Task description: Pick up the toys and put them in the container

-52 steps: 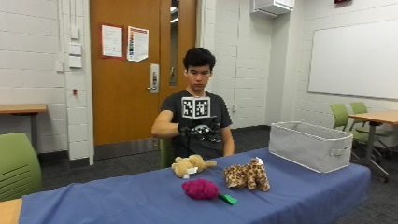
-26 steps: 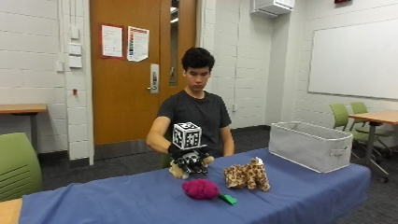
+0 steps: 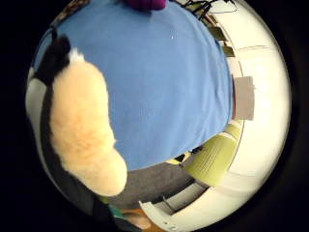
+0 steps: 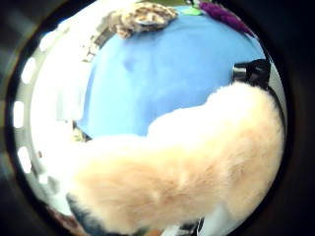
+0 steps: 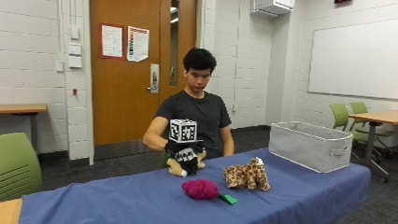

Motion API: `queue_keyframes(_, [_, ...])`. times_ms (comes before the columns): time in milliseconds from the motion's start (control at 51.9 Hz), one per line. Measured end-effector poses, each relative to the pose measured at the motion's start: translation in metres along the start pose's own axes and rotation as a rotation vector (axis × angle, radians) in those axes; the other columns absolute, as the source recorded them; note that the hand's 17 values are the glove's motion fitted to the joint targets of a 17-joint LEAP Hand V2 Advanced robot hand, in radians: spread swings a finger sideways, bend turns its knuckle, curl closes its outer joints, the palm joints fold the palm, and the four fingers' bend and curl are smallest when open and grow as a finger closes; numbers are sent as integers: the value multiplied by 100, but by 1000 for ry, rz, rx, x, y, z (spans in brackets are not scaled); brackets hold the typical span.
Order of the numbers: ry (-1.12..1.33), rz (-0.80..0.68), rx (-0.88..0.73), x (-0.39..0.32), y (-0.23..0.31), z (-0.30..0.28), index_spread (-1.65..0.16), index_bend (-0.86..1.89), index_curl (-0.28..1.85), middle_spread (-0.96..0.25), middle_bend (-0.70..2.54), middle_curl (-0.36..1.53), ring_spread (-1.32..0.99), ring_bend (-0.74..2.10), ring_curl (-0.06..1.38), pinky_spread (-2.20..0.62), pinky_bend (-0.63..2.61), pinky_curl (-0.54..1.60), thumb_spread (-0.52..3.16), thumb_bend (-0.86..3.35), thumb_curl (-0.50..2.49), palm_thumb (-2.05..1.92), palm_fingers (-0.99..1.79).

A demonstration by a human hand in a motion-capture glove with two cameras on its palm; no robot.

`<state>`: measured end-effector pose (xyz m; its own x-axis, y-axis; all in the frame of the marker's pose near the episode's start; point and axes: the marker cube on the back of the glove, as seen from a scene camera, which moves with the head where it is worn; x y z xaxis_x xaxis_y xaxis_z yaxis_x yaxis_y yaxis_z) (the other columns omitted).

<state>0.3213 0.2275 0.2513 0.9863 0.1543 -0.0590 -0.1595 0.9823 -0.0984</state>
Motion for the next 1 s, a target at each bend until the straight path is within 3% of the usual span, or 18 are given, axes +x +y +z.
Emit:
queue_keyframes(154, [5, 24, 64, -3, -14, -8, -33, 45, 55, -25, 38, 39, -50, 67, 33, -32, 55, 35, 117, 24, 39, 54, 97])
queue_keyframes(347, [-48, 43, 15, -10, -34, -18, -34, 31, 58, -34, 74, 52, -47, 93, 44, -43, 52, 37, 101, 24, 51, 60, 132])
queue_keyframes(540, [-63, 47, 23, -19, -59, -66, -35, 38, 66, -34, 93, 60, -44, 106, 50, -46, 57, 38, 90, 24, 62, 60, 130])
queue_keyframes(752, [-78, 39, 108, -45, -93, -157, -36, 43, 75, -32, 101, 63, -42, 113, 53, -47, 63, 40, 81, 25, 74, 57, 124])
queue_keyframes(1003, [-75, -91, 227, -151, -153, -277, -36, 43, 83, -32, 105, 65, -40, 117, 54, -47, 67, 40, 75, 26, 88, 55, 120])
